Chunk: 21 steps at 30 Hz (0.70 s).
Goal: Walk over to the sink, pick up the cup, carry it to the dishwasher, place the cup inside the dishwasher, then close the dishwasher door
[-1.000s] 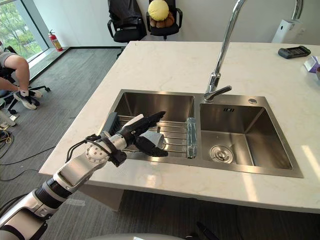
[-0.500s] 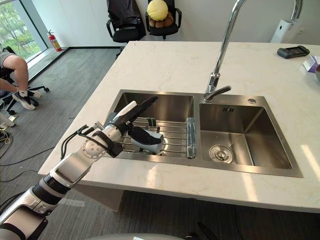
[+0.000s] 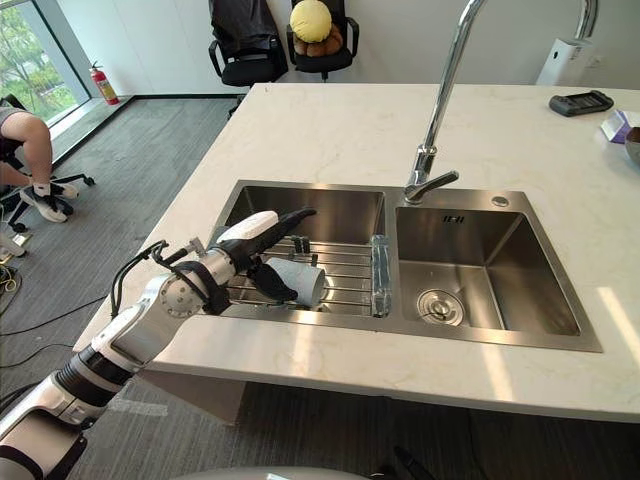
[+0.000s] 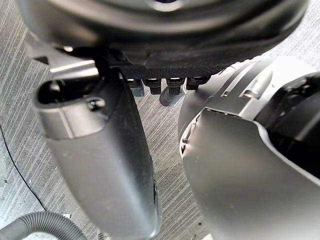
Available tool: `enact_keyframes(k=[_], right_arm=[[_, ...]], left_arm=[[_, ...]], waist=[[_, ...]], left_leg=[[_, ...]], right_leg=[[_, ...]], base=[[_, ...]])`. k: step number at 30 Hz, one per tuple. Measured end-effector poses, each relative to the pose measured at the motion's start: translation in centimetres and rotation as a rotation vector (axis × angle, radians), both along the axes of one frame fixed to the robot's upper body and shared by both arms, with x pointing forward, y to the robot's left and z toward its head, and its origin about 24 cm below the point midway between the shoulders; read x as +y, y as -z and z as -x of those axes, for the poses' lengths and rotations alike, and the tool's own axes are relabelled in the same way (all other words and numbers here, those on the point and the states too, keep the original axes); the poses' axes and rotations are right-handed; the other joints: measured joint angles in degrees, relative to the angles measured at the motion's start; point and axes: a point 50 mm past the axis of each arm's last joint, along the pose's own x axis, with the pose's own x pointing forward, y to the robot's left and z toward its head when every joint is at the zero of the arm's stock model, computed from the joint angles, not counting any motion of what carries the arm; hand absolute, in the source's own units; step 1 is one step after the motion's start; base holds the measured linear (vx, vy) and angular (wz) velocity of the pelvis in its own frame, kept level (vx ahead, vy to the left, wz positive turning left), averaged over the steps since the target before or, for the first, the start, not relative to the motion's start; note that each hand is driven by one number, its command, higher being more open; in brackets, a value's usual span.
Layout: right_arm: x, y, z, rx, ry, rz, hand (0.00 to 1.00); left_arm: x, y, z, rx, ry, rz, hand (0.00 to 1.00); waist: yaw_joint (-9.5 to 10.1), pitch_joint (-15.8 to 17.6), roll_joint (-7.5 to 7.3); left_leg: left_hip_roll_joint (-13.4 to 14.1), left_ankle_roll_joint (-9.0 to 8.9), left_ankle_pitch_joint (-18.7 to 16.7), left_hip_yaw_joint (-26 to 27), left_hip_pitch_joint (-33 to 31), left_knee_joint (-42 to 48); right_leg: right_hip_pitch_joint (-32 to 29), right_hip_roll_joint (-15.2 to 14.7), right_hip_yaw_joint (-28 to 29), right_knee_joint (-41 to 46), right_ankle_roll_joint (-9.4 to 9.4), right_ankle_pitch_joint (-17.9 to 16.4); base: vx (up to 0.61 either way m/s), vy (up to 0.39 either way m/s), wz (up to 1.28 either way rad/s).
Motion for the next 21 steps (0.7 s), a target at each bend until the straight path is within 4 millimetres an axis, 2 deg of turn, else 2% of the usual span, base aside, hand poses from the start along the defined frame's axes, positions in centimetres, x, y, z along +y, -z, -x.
enact_keyframes(k=[4,7,12,16,21], right_arm=[[0.0,0.0,0.2,0.014,-0.017,0.003,1.00],[0.0,0.0,0.2,0.016,-0.023,0.004,1.00],[-0.1,0.0,0.2,0.015,-0.032,0.010,1.00],[-0.2,0.0,0.2,0.017,-0.045,0.012,1.00],[-0.2,-0.1,0.2,0.018,-0.065,0.014,1.00]], left_arm=[[0.1,0.0,-0.2,-0.125,-0.007,-0.029,1.00],[0.0,0.1,-0.1,-0.153,0.026,-0.048,1.00],[-0.4,1.5,0.1,-0.118,0.070,-0.081,1.00],[0.4,3.2,-0.1,-0.066,0.050,-0.136,1.00],[0.4,3.3,-0.1,-0.064,0.065,-0.162,1.00]], waist=[[0.19,-0.55,-0.04],[0.22,-0.73,-0.07],[0.17,-0.72,-0.05],[-0.36,-0.71,-0.07],[-1.00,-0.65,-0.11]], left_leg=[[0.02,0.01,0.01,0.01,0.02,0.00],[0.05,0.01,0.01,0.12,0.09,0.00],[0.11,0.00,0.01,0.61,0.35,-0.18],[0.15,-0.02,0.01,1.21,0.68,-0.35],[0.13,-0.06,0.02,1.26,1.33,-0.81]], right_leg=[[0.01,0.01,0.03,0.01,-0.01,0.01],[0.00,0.02,0.13,0.03,-0.02,0.01],[-0.06,0.13,0.42,-0.09,-0.16,0.20],[0.71,0.42,0.63,-1.97,-0.34,1.29],[1.10,0.46,0.57,-2.38,-0.32,1.44]], base=[[0.00,0.000,0.00],[0.00,0.000,0.00],[-0.02,-0.008,-0.05],[-0.02,-0.013,-0.06],[-0.03,-0.012,-0.01]])
